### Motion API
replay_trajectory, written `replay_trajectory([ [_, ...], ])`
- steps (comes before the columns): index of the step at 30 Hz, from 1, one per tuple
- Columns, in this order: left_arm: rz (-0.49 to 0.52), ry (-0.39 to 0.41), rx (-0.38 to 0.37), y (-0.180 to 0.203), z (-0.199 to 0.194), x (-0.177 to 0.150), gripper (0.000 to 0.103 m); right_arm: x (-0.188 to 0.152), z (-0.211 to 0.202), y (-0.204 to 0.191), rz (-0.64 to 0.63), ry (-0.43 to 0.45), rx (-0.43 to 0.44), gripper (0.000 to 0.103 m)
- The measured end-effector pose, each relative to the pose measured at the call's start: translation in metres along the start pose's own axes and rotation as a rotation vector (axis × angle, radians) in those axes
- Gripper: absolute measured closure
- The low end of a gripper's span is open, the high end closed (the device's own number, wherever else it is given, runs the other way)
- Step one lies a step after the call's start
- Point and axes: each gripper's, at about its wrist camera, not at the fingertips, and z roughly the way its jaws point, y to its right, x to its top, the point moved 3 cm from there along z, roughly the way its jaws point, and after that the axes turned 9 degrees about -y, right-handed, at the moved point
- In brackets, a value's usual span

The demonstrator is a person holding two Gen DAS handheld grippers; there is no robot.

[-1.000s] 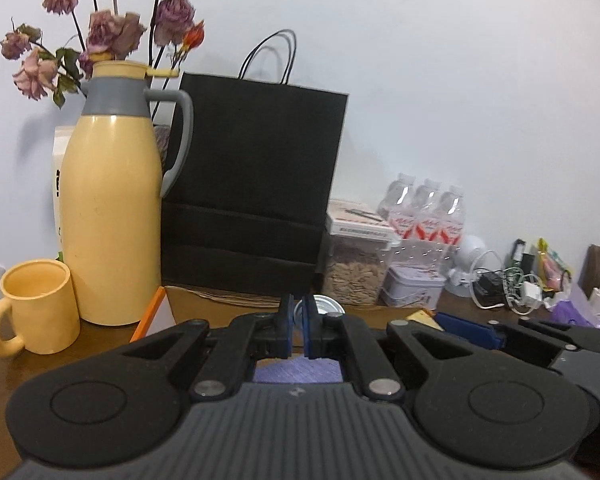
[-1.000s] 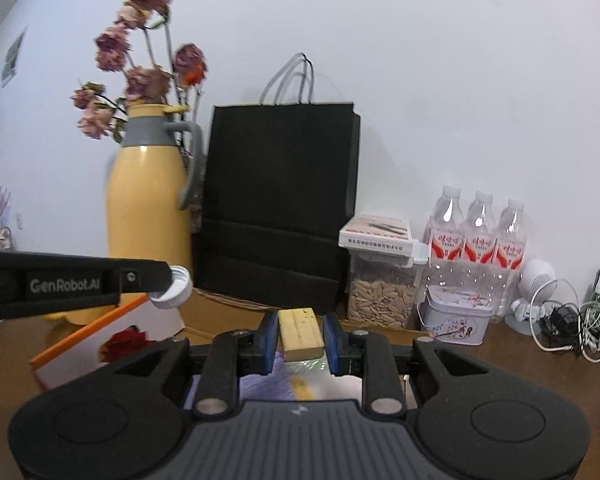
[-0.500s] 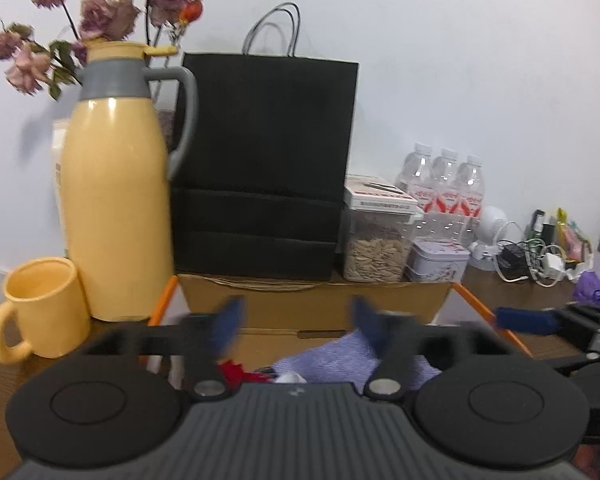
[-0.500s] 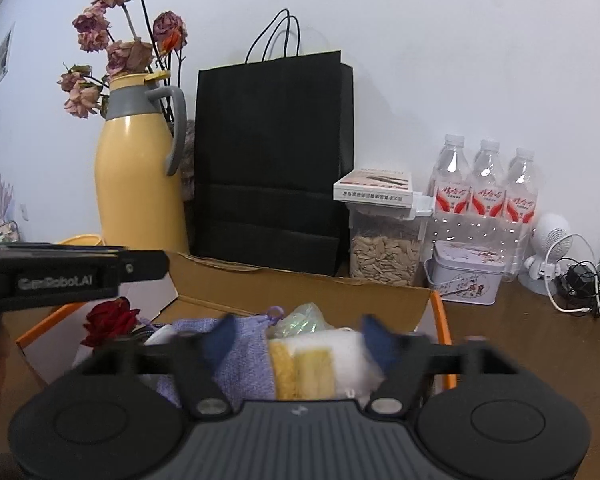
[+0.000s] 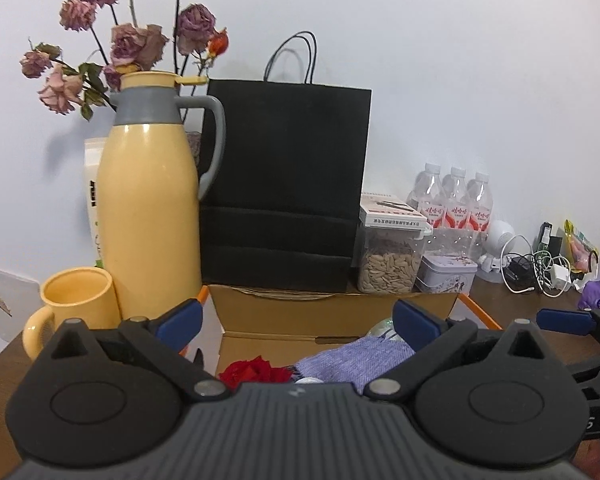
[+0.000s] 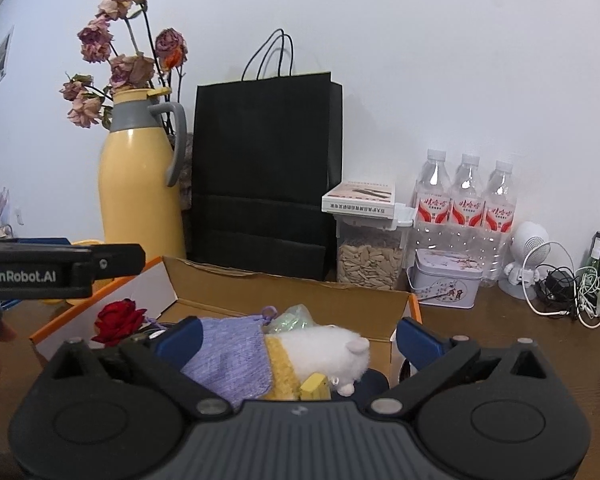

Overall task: Organize objects
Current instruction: 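Carry the wooden block and white cap into the box and open both grippers, then withdraw both grippers from the box toward the table, then grasp the white crumpled cloth with the right gripper while the left gripper grasps the black cable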

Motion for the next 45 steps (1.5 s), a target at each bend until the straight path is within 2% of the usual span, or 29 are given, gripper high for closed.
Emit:
replay_trajectory([
  [9,0.006,0.001,0.048,-0.017,-0.047,-0.015,0.000,-0.016,-0.043,-0.018,-0.067,0.018,0.009,0.000],
  [18,0.011,-0.050,0.084,-0.036,-0.094,-0.044,0.000,-0.058,-0.079,-0.049,-0.132,-0.053,0.077,0.000],
  [24,0.018,-0.112,0.108,-0.048,-0.111,-0.071,0.000,-0.095,-0.065,-0.077,-0.136,-0.197,0.166,0.000],
  [27,0.020,-0.131,0.126,-0.058,-0.118,-0.081,0.000,-0.111,-0.053,-0.097,-0.177,-0.279,0.203,0.000],
  [31,-0.002,-0.144,0.138,-0.070,-0.125,-0.091,0.000,-0.119,-0.042,-0.113,-0.198,-0.318,0.198,0.000],
  [36,-0.020,-0.161,0.150,-0.081,-0.129,-0.099,0.000,-0.121,-0.033,-0.115,-0.140,-0.330,0.211,0.001],
  [38,-0.028,-0.165,0.152,-0.083,-0.129,-0.101,0.000,-0.122,-0.035,-0.115,-0.138,-0.308,0.217,0.011],
  [39,-0.031,-0.167,0.154,-0.084,-0.129,-0.101,0.000,-0.122,-0.038,-0.115,-0.141,-0.296,0.225,0.026],
  [40,-0.034,-0.170,0.153,-0.084,-0.128,-0.101,0.000,-0.120,-0.037,-0.115,-0.143,-0.287,0.228,0.034],
  [42,-0.034,-0.175,0.148,-0.082,-0.127,-0.102,0.000,-0.120,-0.038,-0.116,-0.146,-0.278,0.226,0.036],
  [45,-0.028,-0.183,0.138,-0.079,-0.123,-0.105,0.000,-0.122,-0.043,-0.117,-0.159,-0.259,0.225,0.049],
])
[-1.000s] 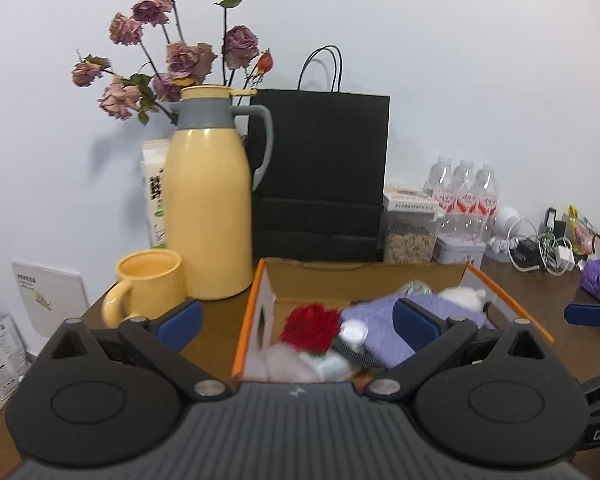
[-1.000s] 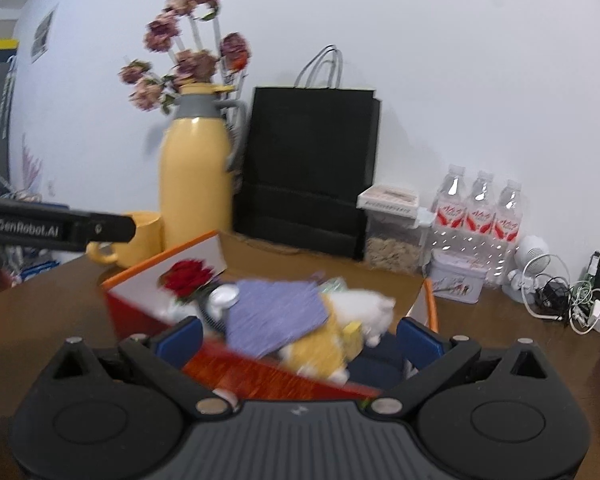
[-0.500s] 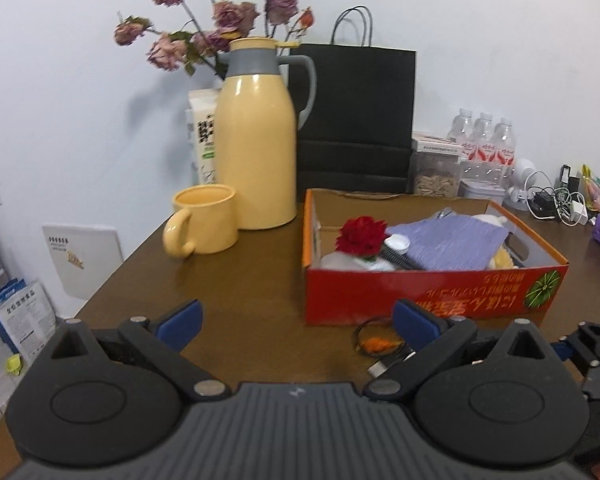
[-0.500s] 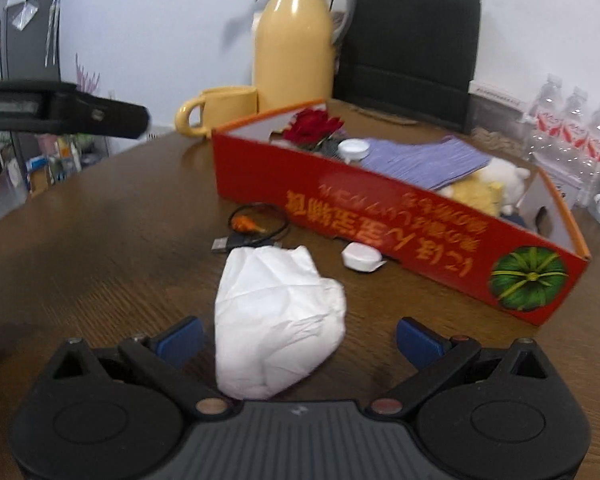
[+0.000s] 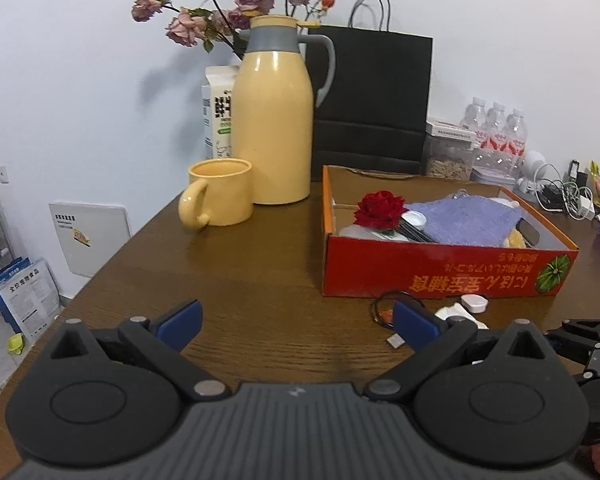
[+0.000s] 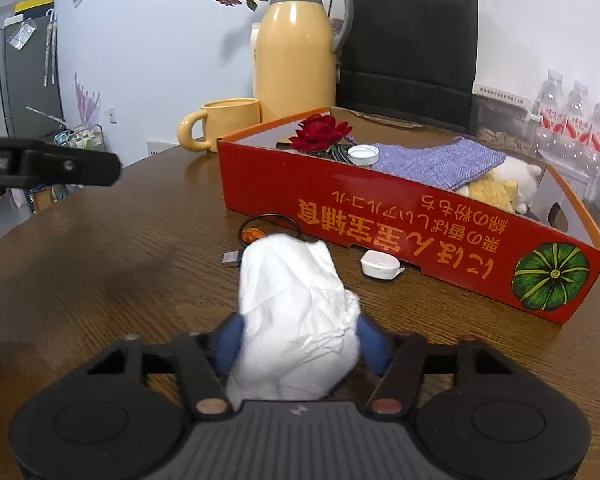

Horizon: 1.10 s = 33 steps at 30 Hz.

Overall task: Organize objects
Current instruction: 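Grasp the white crumpled cloth with the right gripper while the left gripper grasps the black cable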

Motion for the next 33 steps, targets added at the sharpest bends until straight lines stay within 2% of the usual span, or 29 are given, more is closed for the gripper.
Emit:
replay_trajectory([
  [3,0.005,-0.015,-0.010,0.007,0.007,-0.002,0.000,-0.001,-0.004,0.001,-0.006,0.021,-0.007,0.049],
  [7,0.022,-0.044,-0.031,0.022,0.022,-0.006,0.000,-0.002,-0.014,0.010,0.011,0.074,-0.057,0.049],
  [13,0.063,-0.118,-0.030,0.052,0.058,-0.011,0.000,-0.005,-0.025,0.033,0.060,0.118,-0.107,0.048],
  [21,0.022,-0.163,-0.005,0.070,0.093,-0.008,0.001,-0.010,-0.031,0.064,0.137,0.136,-0.134,0.046],
  [25,0.012,-0.174,-0.006,0.073,0.097,-0.009,0.018,-0.012,-0.034,0.071,0.150,0.143,-0.137,0.045],
  [26,0.012,-0.165,-0.006,0.074,0.096,-0.009,0.029,-0.012,-0.035,0.072,0.150,0.146,-0.136,0.045],
  [27,0.015,-0.155,-0.011,0.074,0.094,-0.010,0.036,-0.012,-0.035,0.071,0.148,0.149,-0.136,0.044],
  [29,0.027,-0.138,-0.025,0.077,0.089,-0.012,0.066,-0.012,-0.036,0.069,0.139,0.153,-0.137,0.042],
  [31,0.042,-0.130,-0.041,0.081,0.085,-0.015,0.080,-0.012,-0.036,0.068,0.137,0.155,-0.143,0.042],
  [33,0.043,-0.128,-0.068,0.082,0.079,-0.018,0.084,-0.012,-0.036,0.069,0.139,0.156,-0.147,0.042],
])
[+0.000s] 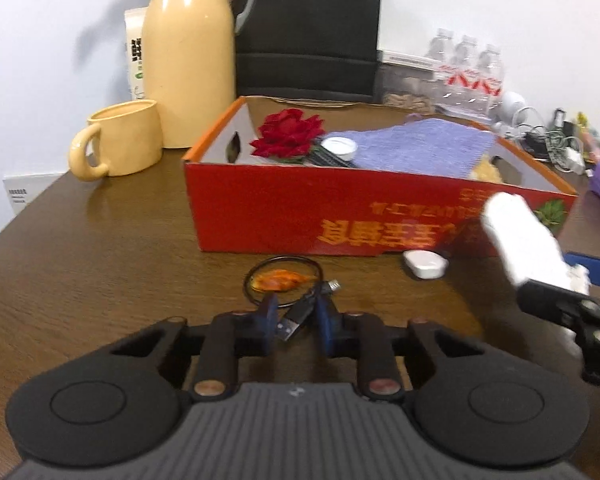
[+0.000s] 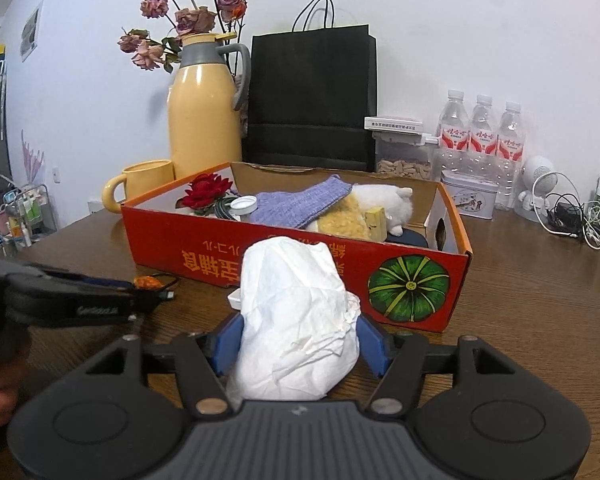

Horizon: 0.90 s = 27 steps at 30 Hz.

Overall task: Organize objects
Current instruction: 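Grasp the white crumpled cloth with the right gripper while the left gripper grasps the black cable, then carry the white cloth and black cable into the box and open both grippers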

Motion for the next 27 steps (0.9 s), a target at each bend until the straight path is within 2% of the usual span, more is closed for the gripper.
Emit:
replay_trajectory([
  [11,0.022,0.108,-0.028,0.007,-0.032,-0.012,0.087,-0.001,-0.002,-0.004,-0.021,0.015,-0.015,0.042],
  [13,0.025,0.140,-0.031,0.007,-0.039,-0.010,0.088,-0.001,-0.004,-0.005,-0.023,0.024,-0.014,0.042],
  [14,0.027,0.154,-0.033,0.006,-0.041,-0.010,0.094,-0.001,-0.005,-0.005,-0.024,0.030,-0.013,0.042],
  [16,0.026,0.173,-0.040,0.005,-0.045,-0.007,0.095,0.000,-0.007,-0.005,-0.026,0.037,-0.013,0.042],
  [22,0.017,0.208,-0.059,0.001,-0.053,0.001,0.096,0.001,-0.008,-0.005,-0.027,0.045,-0.015,0.042],
  [27,0.020,0.257,-0.082,0.000,-0.065,0.016,0.096,0.007,-0.020,-0.009,-0.039,0.101,-0.009,0.042],
])
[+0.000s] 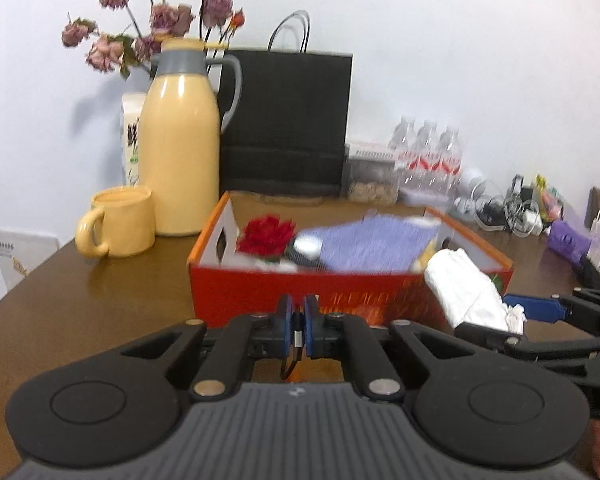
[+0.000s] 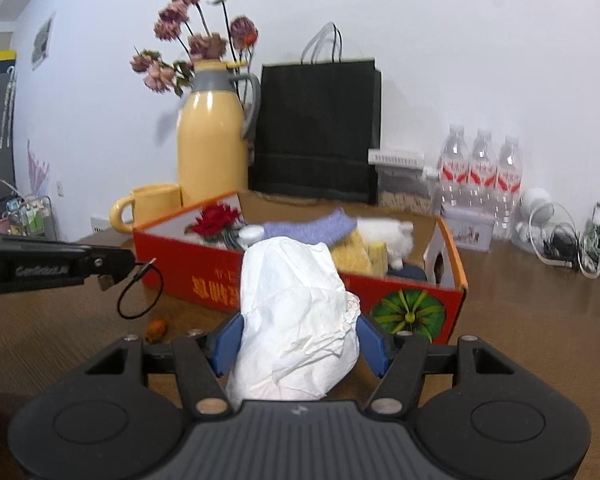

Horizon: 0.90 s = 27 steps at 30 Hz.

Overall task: Organize objects
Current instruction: 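Carry the white cloth and black cable into the box and open both grippers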

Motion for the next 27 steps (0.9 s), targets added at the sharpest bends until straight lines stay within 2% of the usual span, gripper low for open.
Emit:
replay_trajectory([
  [6,0.020,0.097,-0.039,0.008,-0.005,0.039,0.096,0.027,-0.006,0.001,-0.030,0.062,-0.016,0.042],
  [10,0.020,0.132,-0.054,0.018,0.011,0.068,0.096,0.056,0.007,0.002,-0.052,0.072,-0.039,0.042],
  [14,0.003,0.135,-0.058,0.020,0.039,0.088,0.096,0.083,0.035,0.005,-0.062,0.062,-0.066,0.042],
  [19,-0.025,0.103,-0.052,0.015,0.078,0.101,0.096,0.103,0.079,0.010,-0.041,0.007,-0.054,0.042],
  [27,-0.020,0.033,-0.048,0.013,0.121,0.100,0.096,0.104,0.116,0.028,0.001,-0.051,-0.048,0.041],
])
